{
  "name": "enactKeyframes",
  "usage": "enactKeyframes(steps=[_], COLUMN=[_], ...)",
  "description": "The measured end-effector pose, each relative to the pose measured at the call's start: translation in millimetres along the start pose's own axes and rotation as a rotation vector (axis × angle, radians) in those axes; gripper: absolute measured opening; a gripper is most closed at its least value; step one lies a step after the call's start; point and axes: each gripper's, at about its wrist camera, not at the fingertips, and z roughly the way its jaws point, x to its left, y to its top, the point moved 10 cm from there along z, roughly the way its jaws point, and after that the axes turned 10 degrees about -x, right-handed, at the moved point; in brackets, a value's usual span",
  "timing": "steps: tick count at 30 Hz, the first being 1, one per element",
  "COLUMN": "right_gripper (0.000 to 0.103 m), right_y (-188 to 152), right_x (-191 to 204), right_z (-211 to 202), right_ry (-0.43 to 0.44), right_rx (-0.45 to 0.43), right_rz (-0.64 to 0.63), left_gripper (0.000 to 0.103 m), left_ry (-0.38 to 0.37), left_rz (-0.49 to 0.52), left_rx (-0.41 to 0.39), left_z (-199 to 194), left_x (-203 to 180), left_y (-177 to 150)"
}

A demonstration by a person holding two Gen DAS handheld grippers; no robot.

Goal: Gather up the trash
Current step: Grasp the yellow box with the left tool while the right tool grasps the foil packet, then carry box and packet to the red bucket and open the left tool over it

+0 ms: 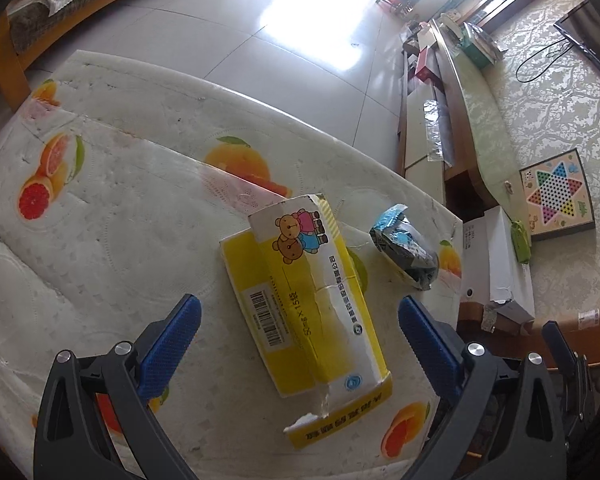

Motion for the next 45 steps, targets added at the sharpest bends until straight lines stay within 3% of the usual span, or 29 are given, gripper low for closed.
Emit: enactKeyframes(steps=[6, 9, 12, 16, 21, 24, 26, 29, 37, 45], right_gripper=[0.097, 0.097, 0.097, 0.097, 0.092, 0.072, 0.05, 0.035, 0.033, 0.032], right_y=[-9, -7, -2, 3, 2, -2, -7, -8, 0, 25], right_x=[-6, 2, 14, 32, 44, 47, 49, 48, 38, 36], right_z=[31, 44, 58, 80, 105, 114, 118, 116, 84, -4], right_ry=[0.027, 0.054, 0.077, 0.085, 0.088, 0.099, 0.099, 0.093, 0.054, -0.014], right_rx=[0.018, 0.015, 0.005, 0.012, 0.058, 0.091, 0.119, 0.126, 0.1, -0.019], right_rz=[-0.008, -0.022, -0.038, -0.079, -0.105, -0.099, -0.102, -0.088, -0.015, 0.051], left_gripper=[0.089, 0.072, 0.065, 0.042, 0.042, 0.042, 0.042, 0.041, 0.041, 0.042], left_ry=[0.078, 0.106, 0.09, 0.048, 0.039, 0.03, 0.023, 0.012, -0.004, -0.036], left_rz=[-0.071, -0.041, -0.037, 0.004, 0.081, 0.06, 0.058, 0.058, 0.101, 0.145], left_rx=[0.018, 0.009, 0.017, 0.002, -0.018, -0.003, -0.001, 0.003, -0.022, -0.096], left_z=[30, 30, 28, 13, 0, -3, -5, -11, -39, -100], left_x=[14, 16, 22, 25, 26, 37, 41, 46, 53, 52], left_y=[-1, 2, 4, 12, 22, 21, 19, 16, 16, 20])
